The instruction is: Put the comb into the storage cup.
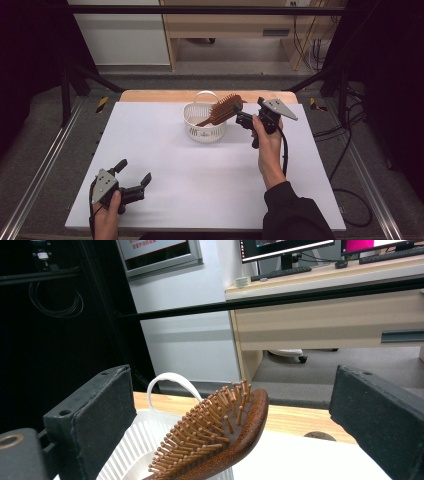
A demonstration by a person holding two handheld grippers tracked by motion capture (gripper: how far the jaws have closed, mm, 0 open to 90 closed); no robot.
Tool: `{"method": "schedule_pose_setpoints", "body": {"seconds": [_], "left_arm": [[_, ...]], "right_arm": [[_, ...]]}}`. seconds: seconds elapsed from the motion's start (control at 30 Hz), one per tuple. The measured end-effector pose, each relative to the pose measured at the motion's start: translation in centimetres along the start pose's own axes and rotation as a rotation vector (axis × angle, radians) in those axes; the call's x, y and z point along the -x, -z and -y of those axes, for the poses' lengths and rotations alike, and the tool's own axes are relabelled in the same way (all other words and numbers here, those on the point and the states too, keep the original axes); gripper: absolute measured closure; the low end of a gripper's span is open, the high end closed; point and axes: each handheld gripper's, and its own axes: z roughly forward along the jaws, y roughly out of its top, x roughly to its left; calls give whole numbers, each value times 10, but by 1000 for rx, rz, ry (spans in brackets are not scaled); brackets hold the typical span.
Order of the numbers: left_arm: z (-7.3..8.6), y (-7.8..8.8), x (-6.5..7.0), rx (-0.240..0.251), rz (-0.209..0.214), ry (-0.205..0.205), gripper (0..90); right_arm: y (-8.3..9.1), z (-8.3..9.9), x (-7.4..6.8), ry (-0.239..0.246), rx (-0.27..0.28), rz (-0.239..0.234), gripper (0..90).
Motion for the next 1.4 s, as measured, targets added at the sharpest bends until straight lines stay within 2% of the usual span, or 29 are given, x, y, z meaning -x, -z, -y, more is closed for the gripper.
{"method": "schedule_pose_setpoints", "body": {"seconds": [0.67,0.87,0.97,1.2,1.4], "left_arm": [[0,2,-4,5,-11,9,24],[0,4,-8,8,-31,5,23],[0,5,-11,11,-40,8,23],[0,12,-23,22,-82,24,22],[0,17,-28,36,-97,26,19]], "right_arm": [[21,-16,4,73,11,-1,32],[30,-22,9,82,9,5,23],[37,-25,12,83,3,24,29],[48,-26,17,95,0,12,30],[57,-26,23,88,-13,5,30]]}}
